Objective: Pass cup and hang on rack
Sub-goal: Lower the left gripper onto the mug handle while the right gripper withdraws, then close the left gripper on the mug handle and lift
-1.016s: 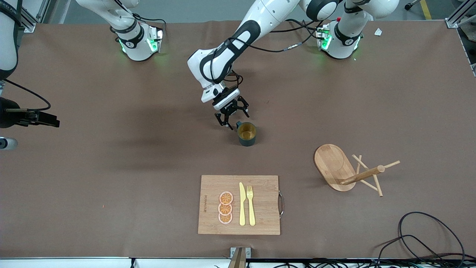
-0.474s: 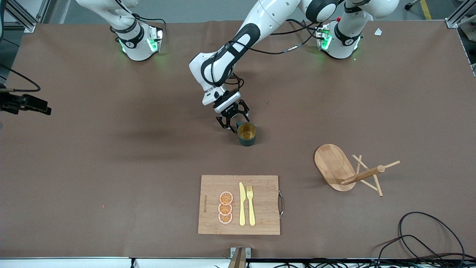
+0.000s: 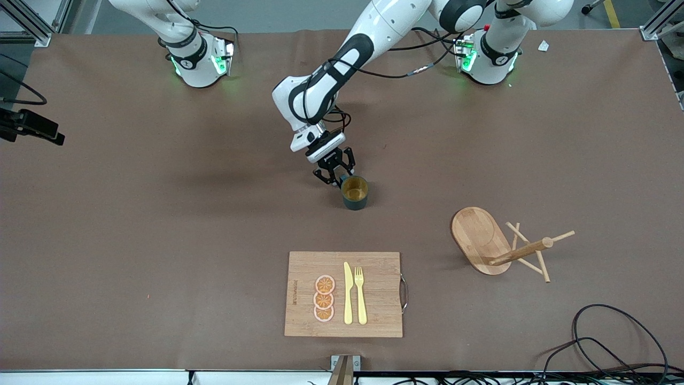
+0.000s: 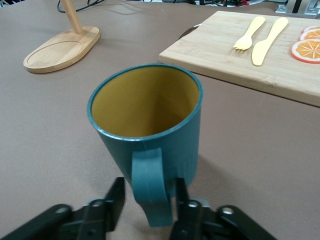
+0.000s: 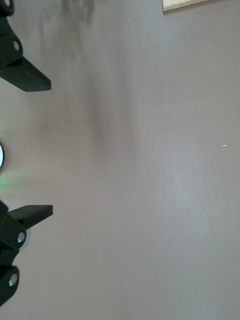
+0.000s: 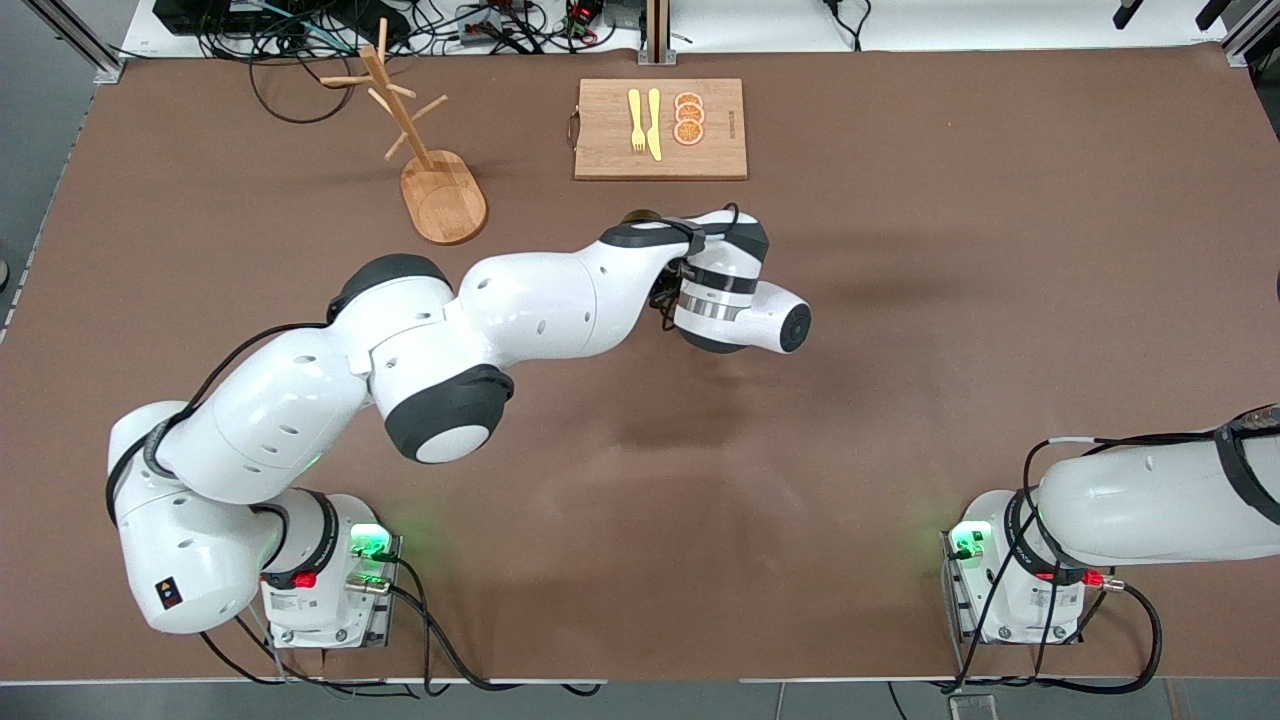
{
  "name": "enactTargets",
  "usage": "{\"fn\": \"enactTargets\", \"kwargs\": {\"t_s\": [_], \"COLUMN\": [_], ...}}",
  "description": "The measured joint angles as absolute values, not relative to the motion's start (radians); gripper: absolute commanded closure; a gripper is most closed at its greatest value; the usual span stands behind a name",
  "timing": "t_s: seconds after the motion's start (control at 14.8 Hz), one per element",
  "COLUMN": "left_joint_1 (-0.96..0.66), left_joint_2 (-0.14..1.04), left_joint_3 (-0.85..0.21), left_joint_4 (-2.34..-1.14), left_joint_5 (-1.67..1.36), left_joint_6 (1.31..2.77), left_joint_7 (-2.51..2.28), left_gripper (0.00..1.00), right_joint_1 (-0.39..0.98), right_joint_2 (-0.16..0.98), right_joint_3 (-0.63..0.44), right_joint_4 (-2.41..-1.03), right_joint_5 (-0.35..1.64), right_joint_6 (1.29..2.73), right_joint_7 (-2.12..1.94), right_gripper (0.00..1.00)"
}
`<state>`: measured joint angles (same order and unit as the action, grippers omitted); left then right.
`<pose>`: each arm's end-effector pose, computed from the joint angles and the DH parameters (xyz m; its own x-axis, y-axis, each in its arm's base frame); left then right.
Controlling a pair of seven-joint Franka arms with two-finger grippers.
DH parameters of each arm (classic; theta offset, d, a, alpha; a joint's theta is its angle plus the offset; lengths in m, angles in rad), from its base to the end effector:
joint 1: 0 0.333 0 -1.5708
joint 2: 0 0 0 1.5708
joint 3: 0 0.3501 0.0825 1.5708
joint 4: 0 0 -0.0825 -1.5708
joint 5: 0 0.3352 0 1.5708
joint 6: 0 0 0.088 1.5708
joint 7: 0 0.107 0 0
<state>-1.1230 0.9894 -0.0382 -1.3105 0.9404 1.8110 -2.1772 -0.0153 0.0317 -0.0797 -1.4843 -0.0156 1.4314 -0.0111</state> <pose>0.3436 -0.6051 0.1823 0.5537 0.2783 0.7848 0.5642 -0.8186 -0.1077 0.5000 -0.0486 0.6671 0.9927 -0.0858 -0.0846 -0.0846 -0.9963 0.0172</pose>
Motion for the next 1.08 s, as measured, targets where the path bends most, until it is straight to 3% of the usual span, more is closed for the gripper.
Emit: {"fn": "enactTargets", "kwargs": {"t_s": [0.14, 0.61, 1.08], "left_joint_1": [-1.123, -1.091, -0.965], "left_joint_2": [0.990, 0.976, 0.785], "left_joint_3": [-0.036, -0.028, -0.027], "left_joint_4": [-1.310, -1.274, -1.255], "left_joint_5": [0.941, 0.917, 0.571], "left_joint_6": [1.820, 1.847, 1.926], "left_joint_7": [-2.161, -2.114, -1.914], "left_gripper": [0.98, 0.99, 0.99], "right_joint_1": [-0.015, -0.015, -0.016], "right_joint_2": [0.015, -0.038, -0.078], "right_joint_3": [-0.079, -0.079, -0.086], "right_joint_4": [-1.499, -1.525, -1.544], "right_joint_5": [-0.016, -0.016, -0.016], "right_joint_6": [1.431, 1.426, 1.413], "right_joint_7": [-0.011, -0.011, -0.009], "right_gripper": [0.00, 0.00, 0.00]}}
